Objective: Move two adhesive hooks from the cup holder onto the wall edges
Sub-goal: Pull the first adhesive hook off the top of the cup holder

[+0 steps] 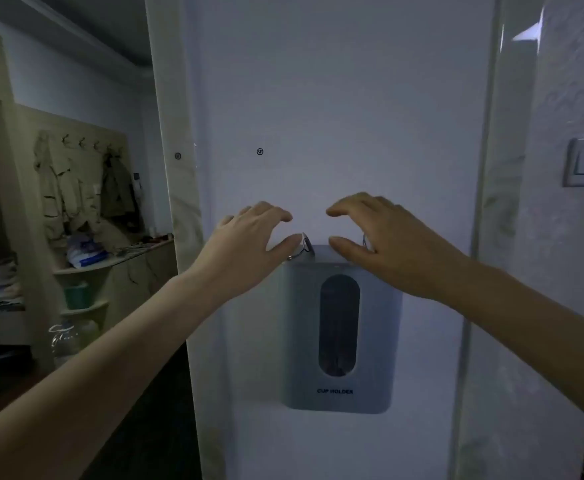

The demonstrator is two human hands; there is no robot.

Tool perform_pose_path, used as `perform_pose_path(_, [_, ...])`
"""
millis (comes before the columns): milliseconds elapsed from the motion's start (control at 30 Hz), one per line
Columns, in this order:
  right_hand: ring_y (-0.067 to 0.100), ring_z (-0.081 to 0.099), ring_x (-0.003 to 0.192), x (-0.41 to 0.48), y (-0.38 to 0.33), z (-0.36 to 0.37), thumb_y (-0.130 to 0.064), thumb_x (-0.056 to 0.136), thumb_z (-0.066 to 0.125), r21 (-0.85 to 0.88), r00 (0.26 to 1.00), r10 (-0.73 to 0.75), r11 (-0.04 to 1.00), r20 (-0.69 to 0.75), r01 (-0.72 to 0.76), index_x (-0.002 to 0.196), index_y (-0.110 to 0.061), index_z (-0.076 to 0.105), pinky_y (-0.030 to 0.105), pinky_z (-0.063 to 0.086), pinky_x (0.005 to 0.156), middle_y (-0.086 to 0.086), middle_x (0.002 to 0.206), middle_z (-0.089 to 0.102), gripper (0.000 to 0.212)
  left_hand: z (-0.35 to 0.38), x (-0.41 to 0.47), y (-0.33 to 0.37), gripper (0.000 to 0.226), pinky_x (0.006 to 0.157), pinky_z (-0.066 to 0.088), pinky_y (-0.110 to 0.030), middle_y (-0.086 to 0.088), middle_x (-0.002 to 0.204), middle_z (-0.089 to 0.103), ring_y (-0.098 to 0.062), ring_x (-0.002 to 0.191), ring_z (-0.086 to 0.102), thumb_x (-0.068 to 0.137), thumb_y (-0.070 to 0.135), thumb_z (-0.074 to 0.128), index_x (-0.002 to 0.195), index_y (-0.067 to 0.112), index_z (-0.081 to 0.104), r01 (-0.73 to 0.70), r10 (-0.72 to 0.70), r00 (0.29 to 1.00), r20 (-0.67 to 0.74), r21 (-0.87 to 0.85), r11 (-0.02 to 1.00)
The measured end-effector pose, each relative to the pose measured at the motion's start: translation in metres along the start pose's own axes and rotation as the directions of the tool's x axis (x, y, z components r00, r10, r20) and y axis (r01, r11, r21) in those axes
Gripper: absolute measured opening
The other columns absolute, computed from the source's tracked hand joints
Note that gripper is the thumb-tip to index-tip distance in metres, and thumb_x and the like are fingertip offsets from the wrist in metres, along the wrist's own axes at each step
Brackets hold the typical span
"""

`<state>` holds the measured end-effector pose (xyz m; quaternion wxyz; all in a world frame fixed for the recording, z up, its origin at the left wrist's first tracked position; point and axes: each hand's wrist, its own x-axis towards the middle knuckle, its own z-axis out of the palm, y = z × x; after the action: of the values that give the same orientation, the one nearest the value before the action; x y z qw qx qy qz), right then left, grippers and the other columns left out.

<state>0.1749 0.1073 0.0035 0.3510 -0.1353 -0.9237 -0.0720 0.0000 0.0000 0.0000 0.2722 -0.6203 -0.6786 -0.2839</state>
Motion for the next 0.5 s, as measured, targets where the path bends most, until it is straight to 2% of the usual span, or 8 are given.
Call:
perform_pose_path(133, [0.011, 0.045, 0.112, 0.0, 0.001, 0.01, -0.045, 0.09, 0.036, 0.02, 0.998, 0.013, 1.0, 0.063, -0.015, 0.123, -0.022, 0.043, 0.024, 0.028, 0.089, -0.004, 0.13, 0.05, 0.041, 0.011, 0.006, -0.002, 0.037, 0.092, 0.042, -0.039, -0.001, 0.122, 0.058, -0.02, 0.109, 0.054, 0.09, 0.04, 0.046, 0.119, 0.017, 0.053, 0.053, -0.053, 0.998, 0.034, -0.002, 0.999])
perform_pose_path(333, [0.007, 0.045, 0.095, 0.001, 0.006, 0.019, -0.043, 0.091, 0.037, 0.045, 0.991, 0.017, 0.999, 0.13, -0.023, 0.118, -0.02, 0.047, 0.027, 0.035, 0.083, 0.0, 0.121, 0.054, 0.036, 0.026, 0.019, -0.004, 0.035, 0.088, 0.042, -0.038, -0.004, 0.118, 0.059, -0.022, 0.106, 0.054, 0.087, 0.037, 0.052, 0.114, 0.016, 0.057, 0.162, -0.158, 0.984, 0.081, -0.052, 0.985])
perform_pose_path(500, [0.017, 0.052, 0.1, 0.0, 0.004, 0.02, -0.04, 0.091, 0.039, 0.054, 0.985, 0.03, 0.998, 0.169, -0.04, 0.115, -0.02, 0.048, 0.038, 0.045, 0.089, 0.0, 0.118, 0.055, 0.033, 0.034, 0.031, -0.003, 0.026, 0.085, 0.047, -0.038, 0.001, 0.105, 0.064, -0.019, 0.094, 0.058, 0.082, 0.04, 0.054, 0.095, 0.02, 0.064, 0.277, -0.258, 0.956, 0.141, -0.14, 0.951])
